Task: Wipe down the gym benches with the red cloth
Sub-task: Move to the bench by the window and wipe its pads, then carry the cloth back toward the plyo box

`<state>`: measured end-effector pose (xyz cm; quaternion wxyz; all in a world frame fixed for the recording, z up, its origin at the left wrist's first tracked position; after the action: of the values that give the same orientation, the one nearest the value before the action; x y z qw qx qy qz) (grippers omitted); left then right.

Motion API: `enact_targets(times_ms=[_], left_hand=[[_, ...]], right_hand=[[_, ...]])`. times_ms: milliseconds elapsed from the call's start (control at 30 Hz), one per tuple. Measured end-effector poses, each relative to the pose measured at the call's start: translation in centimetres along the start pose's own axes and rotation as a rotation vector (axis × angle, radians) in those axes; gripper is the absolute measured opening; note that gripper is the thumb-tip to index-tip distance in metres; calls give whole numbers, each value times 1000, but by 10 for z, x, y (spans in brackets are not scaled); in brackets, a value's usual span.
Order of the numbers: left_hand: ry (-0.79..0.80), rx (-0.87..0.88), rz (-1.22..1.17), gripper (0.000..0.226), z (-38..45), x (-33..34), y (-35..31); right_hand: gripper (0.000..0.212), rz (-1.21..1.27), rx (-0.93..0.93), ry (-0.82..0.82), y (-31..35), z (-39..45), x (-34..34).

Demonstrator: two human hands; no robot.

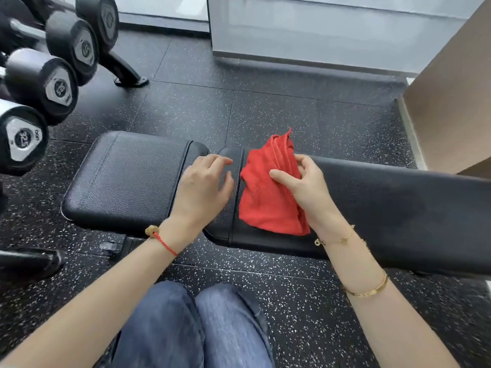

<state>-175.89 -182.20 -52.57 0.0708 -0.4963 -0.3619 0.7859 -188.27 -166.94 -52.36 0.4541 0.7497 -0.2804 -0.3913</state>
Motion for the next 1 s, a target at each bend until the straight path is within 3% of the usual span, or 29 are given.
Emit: enact_targets(times_ms=[233, 600, 733, 1000], left_hand=[[-32, -26, -1, 21, 3, -133, -94], [-240, -119, 58, 27, -58, -386, -287], [-317, -211, 95, 29, -115, -447, -332], [-524, -382, 181, 28, -236, -518, -367]], right_hand=[[51, 97, 66, 76, 128, -66, -37], [46, 142, -54, 268, 369, -223, -95], [39, 127, -88, 382, 414, -283, -101], [50, 42, -160, 638, 459, -381, -66]])
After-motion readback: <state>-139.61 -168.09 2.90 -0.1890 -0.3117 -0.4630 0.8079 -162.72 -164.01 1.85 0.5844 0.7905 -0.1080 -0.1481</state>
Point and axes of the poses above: each hand's wrist, its own z-axis towards the middle knuckle, its own x-axis out of the palm, y = z × x, the point moved 4 cm from there along z, towards the middle knuckle, and after that the axes turned 14 degrees about -z, right-handed, at the moved point
